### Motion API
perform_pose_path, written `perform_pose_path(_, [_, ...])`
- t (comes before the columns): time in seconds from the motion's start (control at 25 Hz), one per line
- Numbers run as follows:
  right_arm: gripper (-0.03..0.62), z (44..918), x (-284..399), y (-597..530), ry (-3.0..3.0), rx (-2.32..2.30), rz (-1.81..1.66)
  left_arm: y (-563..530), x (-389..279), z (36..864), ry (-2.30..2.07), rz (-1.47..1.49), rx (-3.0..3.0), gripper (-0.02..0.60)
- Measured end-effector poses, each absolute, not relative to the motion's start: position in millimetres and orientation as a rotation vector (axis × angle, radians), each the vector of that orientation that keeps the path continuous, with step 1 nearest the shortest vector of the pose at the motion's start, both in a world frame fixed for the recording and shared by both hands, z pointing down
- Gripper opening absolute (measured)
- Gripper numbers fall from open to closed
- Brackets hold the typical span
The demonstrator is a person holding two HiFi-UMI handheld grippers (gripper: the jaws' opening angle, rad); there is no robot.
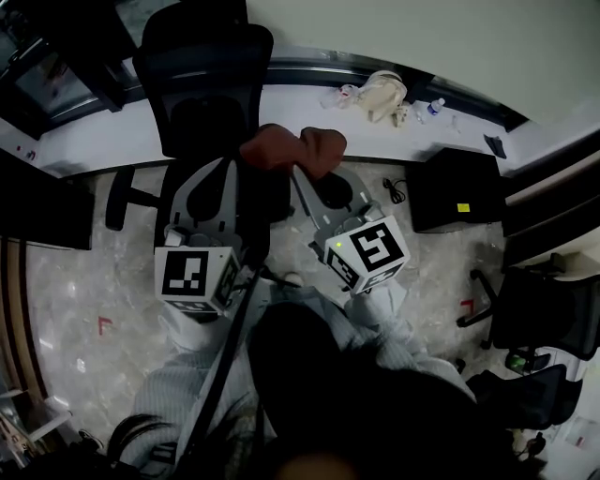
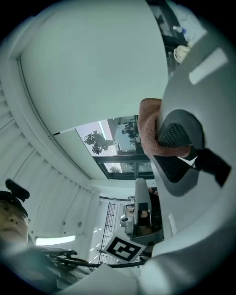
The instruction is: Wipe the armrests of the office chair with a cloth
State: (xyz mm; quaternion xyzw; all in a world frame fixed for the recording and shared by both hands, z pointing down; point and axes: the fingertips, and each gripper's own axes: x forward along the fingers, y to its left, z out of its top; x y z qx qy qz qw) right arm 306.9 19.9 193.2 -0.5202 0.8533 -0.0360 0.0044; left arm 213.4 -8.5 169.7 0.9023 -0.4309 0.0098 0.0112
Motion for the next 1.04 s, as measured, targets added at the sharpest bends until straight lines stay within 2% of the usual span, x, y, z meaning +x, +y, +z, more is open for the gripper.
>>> perform_pose_path(1.04, [0.023,188,291,23,2.728,-1.599,-0.054,-7,205,171,-1.378,-0.014,2.822,0.003])
